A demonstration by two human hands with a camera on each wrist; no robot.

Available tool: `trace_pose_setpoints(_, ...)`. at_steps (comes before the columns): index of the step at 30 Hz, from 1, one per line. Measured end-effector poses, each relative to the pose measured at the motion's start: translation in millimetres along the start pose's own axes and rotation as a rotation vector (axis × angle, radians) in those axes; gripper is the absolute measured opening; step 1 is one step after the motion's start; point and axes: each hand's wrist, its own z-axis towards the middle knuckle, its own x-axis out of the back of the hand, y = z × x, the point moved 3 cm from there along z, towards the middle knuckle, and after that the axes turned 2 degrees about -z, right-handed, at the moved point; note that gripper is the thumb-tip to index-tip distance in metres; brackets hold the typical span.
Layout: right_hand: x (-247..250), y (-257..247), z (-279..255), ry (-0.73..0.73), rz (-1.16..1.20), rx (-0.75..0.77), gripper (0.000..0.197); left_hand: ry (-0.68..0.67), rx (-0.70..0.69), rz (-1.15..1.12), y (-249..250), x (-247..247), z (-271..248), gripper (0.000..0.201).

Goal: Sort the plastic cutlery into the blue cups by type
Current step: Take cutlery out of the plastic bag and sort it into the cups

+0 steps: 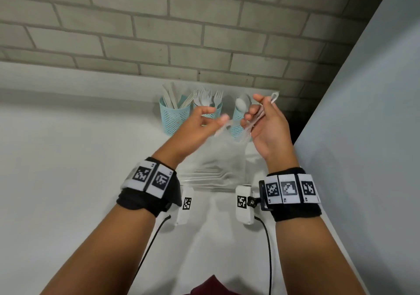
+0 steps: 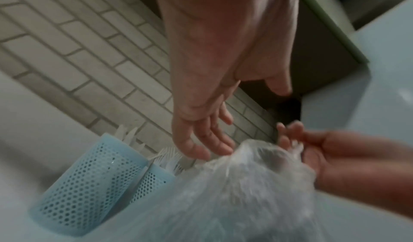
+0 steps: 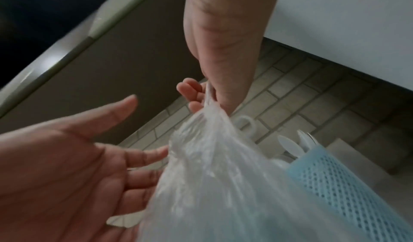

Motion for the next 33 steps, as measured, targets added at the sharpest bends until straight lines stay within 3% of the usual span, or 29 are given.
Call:
trace_pose_setpoints(3, -8.6, -8.0, -3.0, -0.036, -0.19, 0.055, 0.031, 0.043, 0.008, 0.131, -5.4, -10.8, 3.7, 0.07)
trace_pose_setpoints(5, -13.5, -12.7, -7.5, -0.082, -0.323, 0.074, 0.033, 0.064, 0.016, 0.174, -9.9, -15.4, 5.9, 0.063)
trace_pose_setpoints(7, -14.3, -15.7, -12.3, -0.107, -0.557, 0.091, 0.035, 0.055, -0.039, 0.225, -11.9, -17.4, 7.5, 0.034)
trace_pose_setpoints(9, -10.5, -16.7, -14.6, -0.136, -0.886, 0.116, 0.033, 0.143, -0.102, 0.222, -9.7, -10.3, 8.8, 0.009)
trace_pose_setpoints(12, -1.7, -10.0, -15.2, -0.251, -1.25, 0.063, 0.023, 0.27, -0.11, 0.133, -3.7, 5.4, 8.3, 0.026)
trace_pose_setpoints(14, -0.8, -0.1, -17.2, -0.318, -1.364, -0.01, 0.018, 0.238, -0.094, 0.034, 1.6, 9.8, 5.3, 0.033)
trace_pose_setpoints(18, -4.2, 18.3, -19.3, -0.351, -1.447, -0.026, 0.012, 0.234, 0.01, -0.242, 3.6, 18.0, 0.3, 0.032)
trace_pose_setpoints(21, -8.6, 17.4, -20.7, -0.339, -1.27, 0.06, 0.017, 0.329, 0.083, -0.374, -0.9, 30.4, 0.4, 0.03)
trace_pose_setpoints(24, -8.8, 10.7, -20.4, -0.367, -1.146, 0.078, 0.018, 0.33, 0.139, -0.461, -4.5, 32.2, 1.8, 0.031)
trace_pose_setpoints(27, -4.8, 17.5, -21.5, -0.516, -1.392, -0.09, 0.01, 0.261, 0.105, -0.441, -4.5, 21.7, 2.0, 0.035)
trace_pose_setpoints(29, 1.4, 25.5, -22.4, -0.559, -1.547, -0.171, 0.021, 0.233, 0.083, -0.465, -2.9, 17.5, 1.4, 0.036)
trace_pose_setpoints(31, 7.5, 27.7, -20.3, -0.469, -1.574, -0.189, 0.04, 0.229, 0.067, -0.485, -0.8, 18.2, 1.4, 0.036)
trace_pose_setpoints(33, 10.2, 25.0, -18.3, -0.336, -1.559, -0.143, 0.045, 0.235, 0.054, -0.361, 0.6, 21.2, 0.5, 0.037)
